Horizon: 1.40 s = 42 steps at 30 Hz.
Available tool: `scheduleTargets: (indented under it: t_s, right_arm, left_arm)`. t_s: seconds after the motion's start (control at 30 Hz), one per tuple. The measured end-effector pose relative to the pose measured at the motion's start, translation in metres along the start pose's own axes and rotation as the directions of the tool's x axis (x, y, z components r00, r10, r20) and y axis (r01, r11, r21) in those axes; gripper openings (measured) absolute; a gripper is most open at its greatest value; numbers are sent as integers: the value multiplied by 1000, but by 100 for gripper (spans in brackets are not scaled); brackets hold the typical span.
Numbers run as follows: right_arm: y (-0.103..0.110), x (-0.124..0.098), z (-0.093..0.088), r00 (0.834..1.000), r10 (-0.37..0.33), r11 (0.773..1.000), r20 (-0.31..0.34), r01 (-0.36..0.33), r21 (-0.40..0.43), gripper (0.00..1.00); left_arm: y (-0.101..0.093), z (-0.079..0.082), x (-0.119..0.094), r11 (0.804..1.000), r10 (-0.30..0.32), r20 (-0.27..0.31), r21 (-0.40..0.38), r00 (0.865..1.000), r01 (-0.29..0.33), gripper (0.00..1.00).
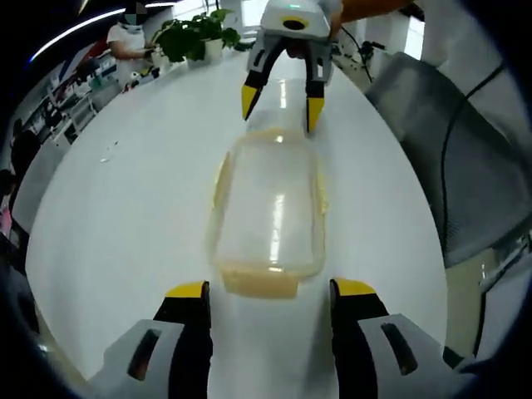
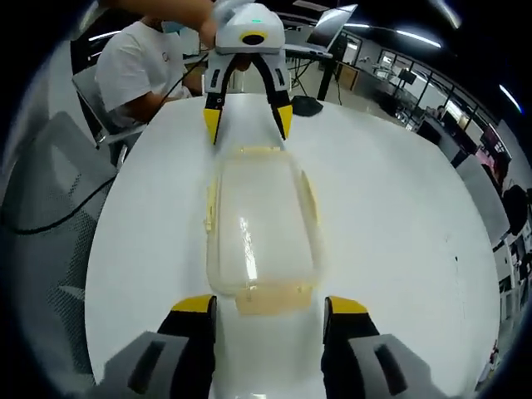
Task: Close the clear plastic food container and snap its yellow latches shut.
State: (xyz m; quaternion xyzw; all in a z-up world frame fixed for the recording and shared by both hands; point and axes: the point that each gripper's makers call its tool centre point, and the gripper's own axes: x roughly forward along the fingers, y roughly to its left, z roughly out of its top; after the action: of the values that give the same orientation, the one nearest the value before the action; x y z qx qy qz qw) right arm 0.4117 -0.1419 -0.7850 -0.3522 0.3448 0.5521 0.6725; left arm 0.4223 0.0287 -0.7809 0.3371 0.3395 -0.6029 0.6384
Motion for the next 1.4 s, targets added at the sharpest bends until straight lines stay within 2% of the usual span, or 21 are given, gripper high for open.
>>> scheduleTargets:
  t_s: [0.3,0.5,0.87,1.07,1.4]
  right_arm:
    - [-1,8,-4,1000,23,999,-20,-23,-25,50]
    - [-1,10,-5,999,36,998,-33,-38,-41,49]
    - [-4,12,-10,998,37,998,-55,-40,-57,45]
    - [-6,13,-8,998,45,998,-42,-47,-36,46]
    - [0,15,-4,996,82,996,-19,-82,-34,38]
  left_arm:
    - [2,-10,2,1000,-9,-23,-2,1000,8,55]
    - [3,-11,3,1000,-19,-16,-17,1000,18,54]
    - [0,-17,11,999,-33,-54,15,998,34,53]
    - [2,-16,11,1000,-27,-42,14,999,28,52]
    - [1,-9,15,999,-28,-22,16,999,28,46]
